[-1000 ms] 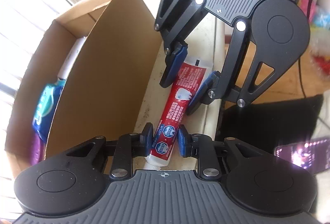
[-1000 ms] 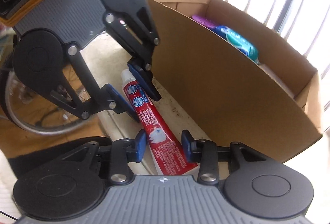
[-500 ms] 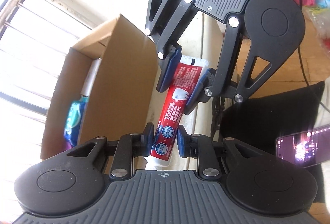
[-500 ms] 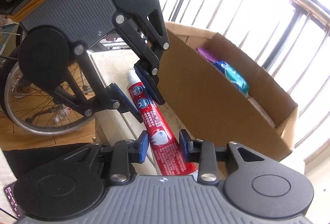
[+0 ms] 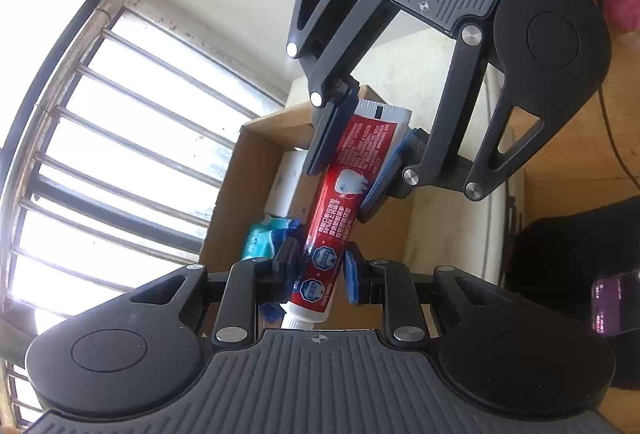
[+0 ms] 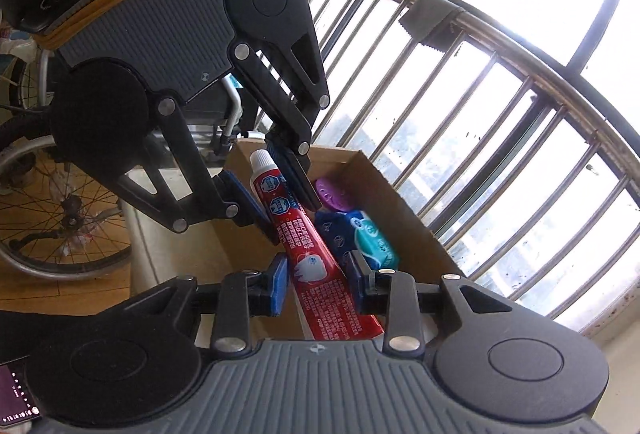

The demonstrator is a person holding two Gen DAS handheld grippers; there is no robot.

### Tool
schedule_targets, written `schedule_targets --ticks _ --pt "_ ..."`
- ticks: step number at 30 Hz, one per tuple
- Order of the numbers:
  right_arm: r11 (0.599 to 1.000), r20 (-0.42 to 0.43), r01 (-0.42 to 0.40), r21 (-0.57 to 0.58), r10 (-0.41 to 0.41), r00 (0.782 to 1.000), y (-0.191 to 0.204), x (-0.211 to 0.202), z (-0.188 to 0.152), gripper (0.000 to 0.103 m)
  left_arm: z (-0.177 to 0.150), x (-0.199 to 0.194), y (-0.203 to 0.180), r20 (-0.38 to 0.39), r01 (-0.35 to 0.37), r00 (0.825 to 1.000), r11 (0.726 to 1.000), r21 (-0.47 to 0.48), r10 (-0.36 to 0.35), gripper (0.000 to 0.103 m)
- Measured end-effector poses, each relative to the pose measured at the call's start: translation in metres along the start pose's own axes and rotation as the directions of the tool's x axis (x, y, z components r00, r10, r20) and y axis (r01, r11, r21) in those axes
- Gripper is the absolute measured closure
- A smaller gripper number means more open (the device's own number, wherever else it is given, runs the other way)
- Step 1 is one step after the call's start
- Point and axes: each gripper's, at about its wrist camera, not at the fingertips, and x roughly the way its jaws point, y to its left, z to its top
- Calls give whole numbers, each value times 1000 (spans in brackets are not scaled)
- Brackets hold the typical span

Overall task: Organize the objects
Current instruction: 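Carry the toothpaste tube with the right gripper into the cardboard box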

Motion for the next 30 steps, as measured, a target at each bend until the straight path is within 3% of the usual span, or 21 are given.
schedule_targets --ticks 7,13,16,18,23,25,30 --pt "999 -49 -6 35 7 999 -37 57 16 68 -2 44 39 -23 1 1000 1000 8 -1 80" --pt "990 -118 -64 122 78 990 -70 117 11 68 -15 96 72 -73 85 994 996 -16 -86 79" --pt "967 -125 -106 233 138 983 -90 142 9 82 -20 122 92 -114 167 977 977 -134 -182 80" --pt "945 -138 -121 303 169 976 -101 156 6 82 -22 134 98 -127 193 969 968 -157 -214 81" --pt "925 -187 -170 339 244 952 -98 175 -7 83 -24 155 88 -177 276 941 957 -95 -289 81" --pt "921 -199 -166 353 248 948 -97 180 -9 83 -26 160 77 -203 275 938 960 -50 -280 81" --pt "918 -267 -186 350 288 920 -95 191 -9 84 -32 174 66 -234 333 913 942 -45 -334 81"
